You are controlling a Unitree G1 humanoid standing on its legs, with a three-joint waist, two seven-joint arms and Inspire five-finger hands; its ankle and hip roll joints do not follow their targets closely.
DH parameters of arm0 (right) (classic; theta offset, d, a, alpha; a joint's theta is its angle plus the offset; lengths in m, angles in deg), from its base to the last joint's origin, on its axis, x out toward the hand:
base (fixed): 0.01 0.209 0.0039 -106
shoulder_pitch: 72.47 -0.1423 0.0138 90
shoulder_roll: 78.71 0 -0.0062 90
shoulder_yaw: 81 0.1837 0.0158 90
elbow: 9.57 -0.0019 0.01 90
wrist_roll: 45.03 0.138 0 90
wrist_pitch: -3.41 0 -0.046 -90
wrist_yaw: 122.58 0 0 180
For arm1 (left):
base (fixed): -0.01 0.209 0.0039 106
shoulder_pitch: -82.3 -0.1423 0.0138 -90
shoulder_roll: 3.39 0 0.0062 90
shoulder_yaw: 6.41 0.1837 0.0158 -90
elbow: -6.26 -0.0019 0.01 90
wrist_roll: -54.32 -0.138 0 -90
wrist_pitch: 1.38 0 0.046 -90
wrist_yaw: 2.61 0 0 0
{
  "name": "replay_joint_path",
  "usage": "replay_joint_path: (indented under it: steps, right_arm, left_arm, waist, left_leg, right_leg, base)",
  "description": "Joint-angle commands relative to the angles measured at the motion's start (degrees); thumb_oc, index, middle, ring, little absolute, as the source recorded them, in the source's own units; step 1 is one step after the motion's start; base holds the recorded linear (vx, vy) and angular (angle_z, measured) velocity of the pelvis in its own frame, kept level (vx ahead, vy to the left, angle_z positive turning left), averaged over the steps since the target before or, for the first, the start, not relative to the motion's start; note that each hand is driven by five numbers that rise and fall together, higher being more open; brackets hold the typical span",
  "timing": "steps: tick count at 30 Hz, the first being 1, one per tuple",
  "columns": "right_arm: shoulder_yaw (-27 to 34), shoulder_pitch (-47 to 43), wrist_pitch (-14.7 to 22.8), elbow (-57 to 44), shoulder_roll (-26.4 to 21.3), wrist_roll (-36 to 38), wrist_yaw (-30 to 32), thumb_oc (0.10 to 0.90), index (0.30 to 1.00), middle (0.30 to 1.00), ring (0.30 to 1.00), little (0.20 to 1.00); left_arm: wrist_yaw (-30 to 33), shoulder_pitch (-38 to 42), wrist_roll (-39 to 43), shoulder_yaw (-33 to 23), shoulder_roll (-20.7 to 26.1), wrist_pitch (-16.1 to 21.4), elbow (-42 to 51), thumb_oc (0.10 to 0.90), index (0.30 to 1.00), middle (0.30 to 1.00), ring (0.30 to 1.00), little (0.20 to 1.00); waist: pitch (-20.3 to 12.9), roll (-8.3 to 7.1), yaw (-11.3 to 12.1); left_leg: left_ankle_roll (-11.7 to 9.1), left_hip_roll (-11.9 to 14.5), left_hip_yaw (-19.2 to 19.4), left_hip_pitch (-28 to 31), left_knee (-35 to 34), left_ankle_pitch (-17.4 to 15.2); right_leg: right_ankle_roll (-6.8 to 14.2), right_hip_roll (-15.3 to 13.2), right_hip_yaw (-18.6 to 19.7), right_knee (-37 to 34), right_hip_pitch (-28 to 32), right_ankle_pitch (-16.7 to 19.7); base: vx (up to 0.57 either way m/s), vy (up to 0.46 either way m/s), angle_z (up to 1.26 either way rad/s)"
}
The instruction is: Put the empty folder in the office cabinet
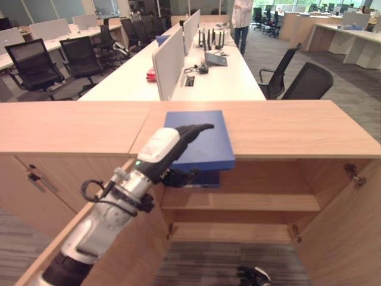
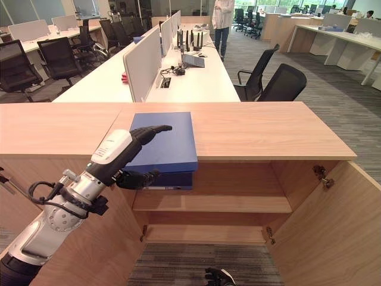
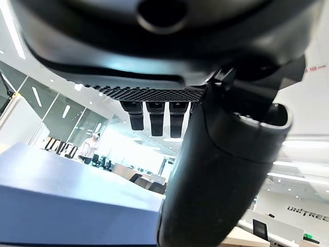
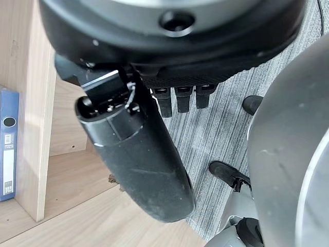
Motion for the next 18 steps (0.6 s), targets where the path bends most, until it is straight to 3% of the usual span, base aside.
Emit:
replay_joint_path:
  steps: [1,11,18]
  right_arm:
    - [-1.9,-4.5,2.2,-1.9,3.3,1.1,0.0,0.800,0.900,0.900,0.900,0.900]
    - [-1.6,-2.0,1.9,-6.3,1.4,0.7,-1.0,0.800,0.900,0.900,0.900,0.900]
    - [-1.7,-1.7,1.7,-6.9,1.1,0.5,-1.2,0.800,0.900,0.900,0.900,0.900]
  left_arm:
    - [2.5,5.5,-0.7,-2.1,2.1,1.6,-0.2,0.800,0.900,0.900,0.900,0.900]
    - [2.4,5.4,-2.8,-1.4,0.6,0.4,-3.6,0.800,0.900,0.900,0.900,0.900]
    - [4.4,6.6,-8.6,-0.9,0.0,-0.8,-8.5,0.800,0.900,0.900,0.900,0.900]
  waist:
    - [-1.8,-2.38,-0.1]
    - [-1.9,-2.58,-0.7]
    - [-1.8,-2.54,-1.0]
  left_leg:
    - [0.6,-0.5,-0.2,3.1,-0.4,-6.9]
    - [0.7,-0.5,0.3,3.1,-0.4,-6.9]
    - [0.7,-0.5,0.6,3.1,-0.4,-7.0]
  right_leg:
    - [2.0,-0.9,-1.6,0.4,0.1,-2.6]
    - [2.0,-0.9,-1.1,0.4,-0.1,-2.4]
    - [2.0,-0.9,-0.9,0.4,-0.1,-2.4]
  base:
    - [0.00,0.000,0.00]
    - [0.00,-0.001,-0.05]
    - [0.00,0.000,-0.01]
